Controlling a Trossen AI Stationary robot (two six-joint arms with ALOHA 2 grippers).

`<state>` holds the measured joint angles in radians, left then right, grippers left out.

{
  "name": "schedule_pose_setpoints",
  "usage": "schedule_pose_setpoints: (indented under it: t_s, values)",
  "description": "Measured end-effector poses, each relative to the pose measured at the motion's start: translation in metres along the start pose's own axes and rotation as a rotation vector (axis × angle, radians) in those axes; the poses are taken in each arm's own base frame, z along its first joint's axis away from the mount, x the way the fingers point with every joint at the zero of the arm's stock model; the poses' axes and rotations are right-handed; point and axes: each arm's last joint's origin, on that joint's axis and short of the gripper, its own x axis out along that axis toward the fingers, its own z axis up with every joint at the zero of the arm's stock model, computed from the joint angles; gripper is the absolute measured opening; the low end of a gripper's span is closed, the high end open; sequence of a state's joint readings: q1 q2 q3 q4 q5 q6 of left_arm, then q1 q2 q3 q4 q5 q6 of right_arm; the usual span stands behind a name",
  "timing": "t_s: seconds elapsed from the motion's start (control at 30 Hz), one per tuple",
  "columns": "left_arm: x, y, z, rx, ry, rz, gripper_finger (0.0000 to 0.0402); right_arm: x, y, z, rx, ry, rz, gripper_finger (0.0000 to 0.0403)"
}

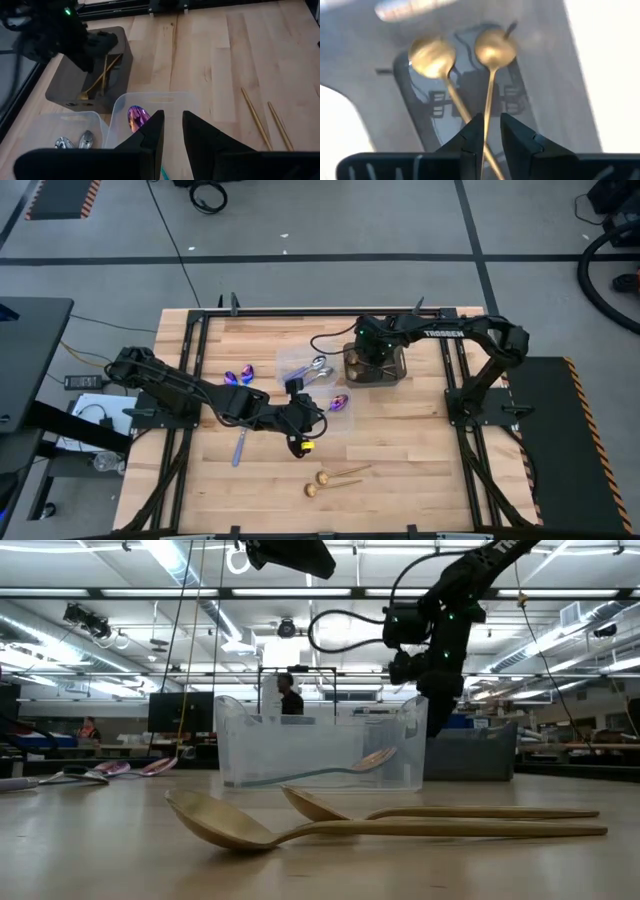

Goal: Sort silverware by color (type)
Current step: Put the gold spoon into the black bin

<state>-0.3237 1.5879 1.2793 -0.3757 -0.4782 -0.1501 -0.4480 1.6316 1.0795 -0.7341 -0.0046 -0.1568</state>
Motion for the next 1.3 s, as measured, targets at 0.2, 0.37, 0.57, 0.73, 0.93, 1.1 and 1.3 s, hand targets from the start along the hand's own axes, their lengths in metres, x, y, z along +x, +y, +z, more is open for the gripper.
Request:
schedule_pose_setpoints:
  t_s: [0.2,0.37,0.57,0.73,0.93,1.1,1.3]
  values:
    - [0.0,0.001,0.0,-0.007,0.003,0.002,0.0078,-0.04,0.009,0.006,0.003,-0.114,0.014,0.0096]
    - [-0.001,-0.001,-0.007,-0.037,0.06,0.006,0.0078,-0.076,0.02,-0.002,0.018,-0.231,-0.007,0.0103]
    - [-0.004,-0.005,-0.014,-0.055,0.124,0.01,0.0078,-0.107,0.041,-0.016,0.001,-0.353,0.034,0.0103]
    - [-0.004,-0.004,-0.014,-0.096,0.121,0.013,0.0078,-0.112,0.07,-0.03,-0.02,-0.424,0.132,0.0103]
    - [-0.003,-0.002,-0.013,-0.143,0.11,0.034,0.0078,-0.098,0.107,-0.054,-0.075,-0.473,0.202,0.0103]
    - [-0.001,-0.002,-0.017,-0.238,0.119,0.053,0.0078,-0.088,0.132,-0.068,-0.113,-0.501,0.238,0.0103]
    - [0.005,-0.012,-0.028,-0.334,0.169,0.092,0.0078,-0.071,0.156,-0.082,-0.168,-0.54,0.267,0.0103]
